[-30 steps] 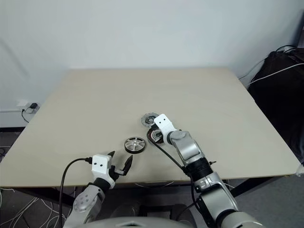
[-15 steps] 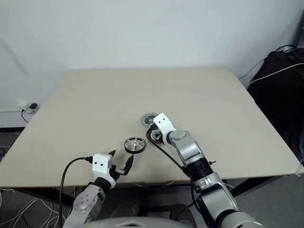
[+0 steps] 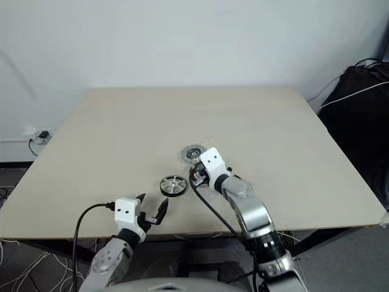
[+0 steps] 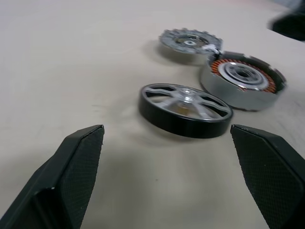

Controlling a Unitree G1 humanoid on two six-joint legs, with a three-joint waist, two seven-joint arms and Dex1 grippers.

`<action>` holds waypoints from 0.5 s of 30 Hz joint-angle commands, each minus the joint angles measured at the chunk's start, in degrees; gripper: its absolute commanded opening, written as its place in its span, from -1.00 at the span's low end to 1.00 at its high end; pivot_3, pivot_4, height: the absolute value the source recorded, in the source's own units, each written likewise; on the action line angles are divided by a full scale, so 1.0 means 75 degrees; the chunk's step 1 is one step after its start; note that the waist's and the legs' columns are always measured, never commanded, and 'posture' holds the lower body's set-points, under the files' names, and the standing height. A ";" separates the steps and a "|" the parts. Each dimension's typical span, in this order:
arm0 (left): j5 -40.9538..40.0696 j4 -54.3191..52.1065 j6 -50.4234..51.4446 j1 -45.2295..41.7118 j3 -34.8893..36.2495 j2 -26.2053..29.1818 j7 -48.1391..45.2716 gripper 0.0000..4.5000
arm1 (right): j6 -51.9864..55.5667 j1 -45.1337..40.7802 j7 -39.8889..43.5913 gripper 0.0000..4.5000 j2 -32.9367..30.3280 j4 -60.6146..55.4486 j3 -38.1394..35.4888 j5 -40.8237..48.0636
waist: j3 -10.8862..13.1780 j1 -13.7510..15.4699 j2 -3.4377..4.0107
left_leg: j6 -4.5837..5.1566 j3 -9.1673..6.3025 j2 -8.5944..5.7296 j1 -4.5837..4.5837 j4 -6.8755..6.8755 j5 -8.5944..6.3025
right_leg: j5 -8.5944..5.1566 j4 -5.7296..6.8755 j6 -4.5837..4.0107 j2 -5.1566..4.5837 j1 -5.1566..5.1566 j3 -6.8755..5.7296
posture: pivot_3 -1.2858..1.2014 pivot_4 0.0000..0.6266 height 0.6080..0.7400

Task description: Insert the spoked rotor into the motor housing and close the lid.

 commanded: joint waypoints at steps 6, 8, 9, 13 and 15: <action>-0.2666 -0.0690 0.1605 -0.0245 0.0681 -0.0480 -0.0436 1.00 | -0.0513 0.1250 0.0077 -0.99 -0.0283 -0.1132 -0.0130 0.0335 | 0.0034 0.0012 -0.0048 | 0.0001 -0.0004 0.0001 0.0001 0.0008 0.0000 | 0.0000 0.0000 0.0002 -0.0001 0.0010 -0.0007 | 0.03 -1.00 1.00; -0.3197 -0.0675 0.2000 -0.0383 0.0869 -0.0568 -0.0392 1.00 | -0.0472 0.1485 0.0056 -0.99 -0.0381 -0.1269 -0.0202 0.0390 | 0.0038 0.0007 -0.0052 | 0.0001 -0.0007 0.0001 0.0002 0.0012 0.0000 | 0.0000 0.0001 0.0004 0.0000 0.0011 -0.0010 | 0.03 -1.00 1.00; -0.3499 -0.0633 0.2161 -0.0476 0.0966 -0.0633 -0.0408 1.00 | -0.0406 0.1594 0.0033 -0.99 -0.0400 -0.1340 -0.0278 0.0446 | 0.0041 0.0016 -0.0058 | 0.0001 -0.0007 0.0001 0.0002 0.0013 0.0000 | 0.0000 0.0001 0.0005 0.0001 0.0013 -0.0010 | 0.03 -1.00 1.00; -0.4133 -0.0346 0.2515 -0.0809 0.1287 -0.0826 -0.0338 1.00 | -0.0274 0.1859 -0.0061 -0.99 -0.0477 -0.1539 -0.0442 0.0551 | 0.0050 0.0028 -0.0072 | 0.0001 -0.0010 0.0001 0.0001 0.0029 0.0000 | 0.0002 0.0001 0.0007 0.0002 0.0023 -0.0016 | 0.03 -1.00 1.00; -0.4277 -0.0181 0.2618 -0.0972 0.1395 -0.0927 -0.0261 1.00 | -0.0231 0.1917 -0.0129 -0.99 -0.0462 -0.1595 -0.0562 0.0618 | 0.0051 0.0027 -0.0074 | 0.0001 -0.0011 0.0001 0.0001 0.0035 -0.0001 | 0.0002 0.0000 0.0008 0.0003 0.0028 -0.0018 | 0.03 -1.00 1.00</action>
